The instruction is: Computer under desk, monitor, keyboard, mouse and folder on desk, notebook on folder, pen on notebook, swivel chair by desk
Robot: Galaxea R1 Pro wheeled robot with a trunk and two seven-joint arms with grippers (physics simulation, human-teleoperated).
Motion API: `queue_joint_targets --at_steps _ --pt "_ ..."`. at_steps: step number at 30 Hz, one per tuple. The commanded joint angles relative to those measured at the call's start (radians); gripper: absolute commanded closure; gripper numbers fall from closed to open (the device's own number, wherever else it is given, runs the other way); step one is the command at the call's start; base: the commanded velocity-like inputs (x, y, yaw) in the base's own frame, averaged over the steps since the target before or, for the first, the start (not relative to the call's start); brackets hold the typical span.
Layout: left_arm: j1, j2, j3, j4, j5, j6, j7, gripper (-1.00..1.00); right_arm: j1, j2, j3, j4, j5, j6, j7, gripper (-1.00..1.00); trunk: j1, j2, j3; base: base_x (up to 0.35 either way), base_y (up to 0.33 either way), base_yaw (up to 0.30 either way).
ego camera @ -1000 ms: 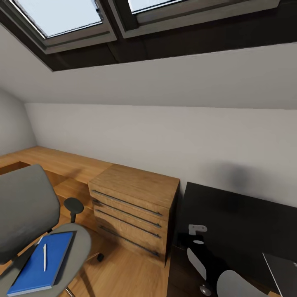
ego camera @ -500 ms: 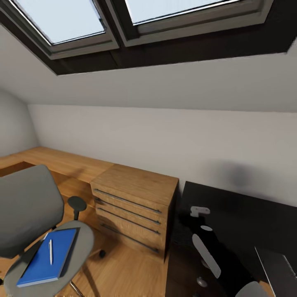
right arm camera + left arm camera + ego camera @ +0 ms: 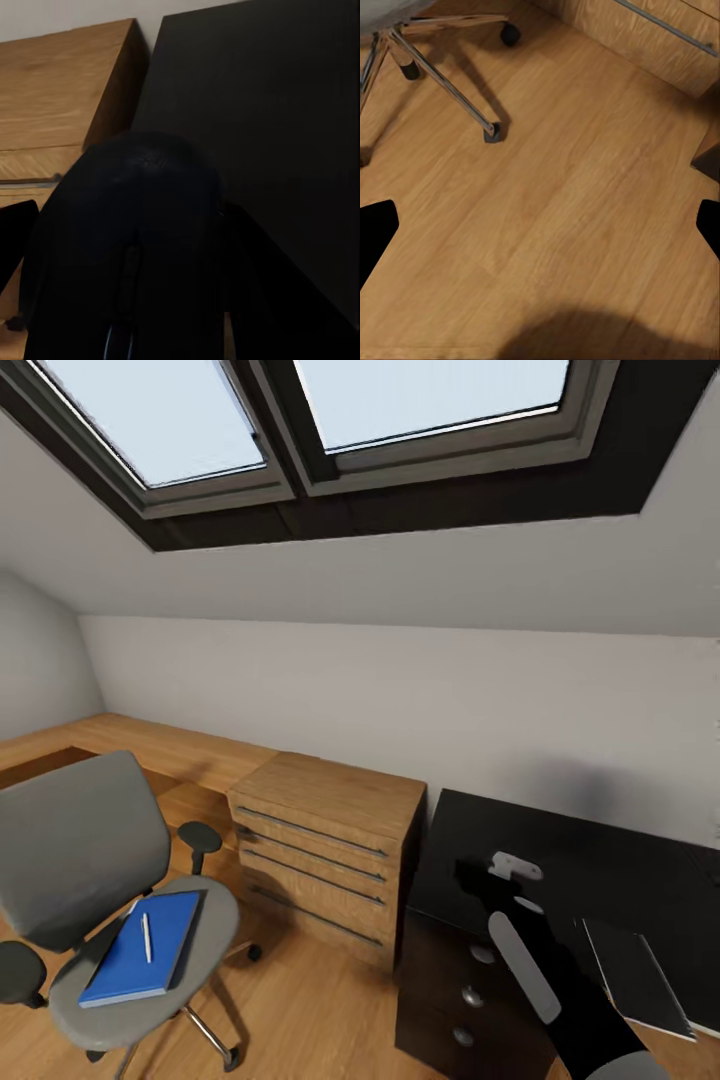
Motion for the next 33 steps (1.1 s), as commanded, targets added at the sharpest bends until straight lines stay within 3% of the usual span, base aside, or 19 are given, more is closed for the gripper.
queue_joint_targets --at_steps 1,8,10,15,17,25,31,33 --pt "0.000 0.001 -0.005 -0.001 0.010 -0.002 0.008 -1.00 -0.001 -0.001 -0.007 -0.001 -0.011 0.000 -0.005 1.00 0.000 -0.001 -0.001 -0.003 0.000 -0.193" --pt "0.000 0.003 -0.003 0.001 0.011 -0.008 0.008 -1.00 -0.001 0.001 -0.079 0.000 -0.022 0.000 -0.010 1.00 0.000 -0.001 -0.001 -0.023 -0.020 -0.274" --pt "0.000 0.004 -0.001 0.002 0.012 -0.008 0.009 -1.00 -0.001 0.005 -0.118 0.001 -0.027 0.000 -0.028 1.00 0.000 -0.001 -0.001 -0.175 -0.147 -0.295" --pt "0.000 0.004 -0.001 0.006 0.013 -0.007 0.009 -1.00 -0.001 0.005 -0.204 0.000 -0.101 0.000 -0.088 1.00 0.000 -0.001 -0.001 -0.212 -0.232 -0.298" --pt "0.000 0.003 -0.001 0.010 0.013 -0.007 0.009 -1.00 -0.001 0.005 -0.228 0.000 -0.112 0.000 -0.098 1.00 0.000 -0.001 -0.001 -0.171 -0.290 -0.296" --pt "0.000 0.003 -0.001 0.015 0.013 -0.007 0.009 -1.00 -0.001 0.002 -0.261 0.001 -0.123 -0.003 -0.105 1.00 0.000 -0.001 -0.004 -0.055 -0.297 -0.166" --pt "0.000 0.003 -0.001 0.016 0.013 -0.007 0.009 -1.00 -0.001 0.000 -0.271 0.005 -0.122 -0.003 -0.108 1.00 0.000 -0.001 -0.004 -0.001 -0.049 -0.072" --pt "0.000 0.004 -0.001 0.016 0.013 -0.007 0.009 -1.00 -0.001 -0.015 -0.278 0.005 -0.122 0.004 -0.106 1.00 0.000 -0.001 -0.004 0.000 -0.001 -0.284"
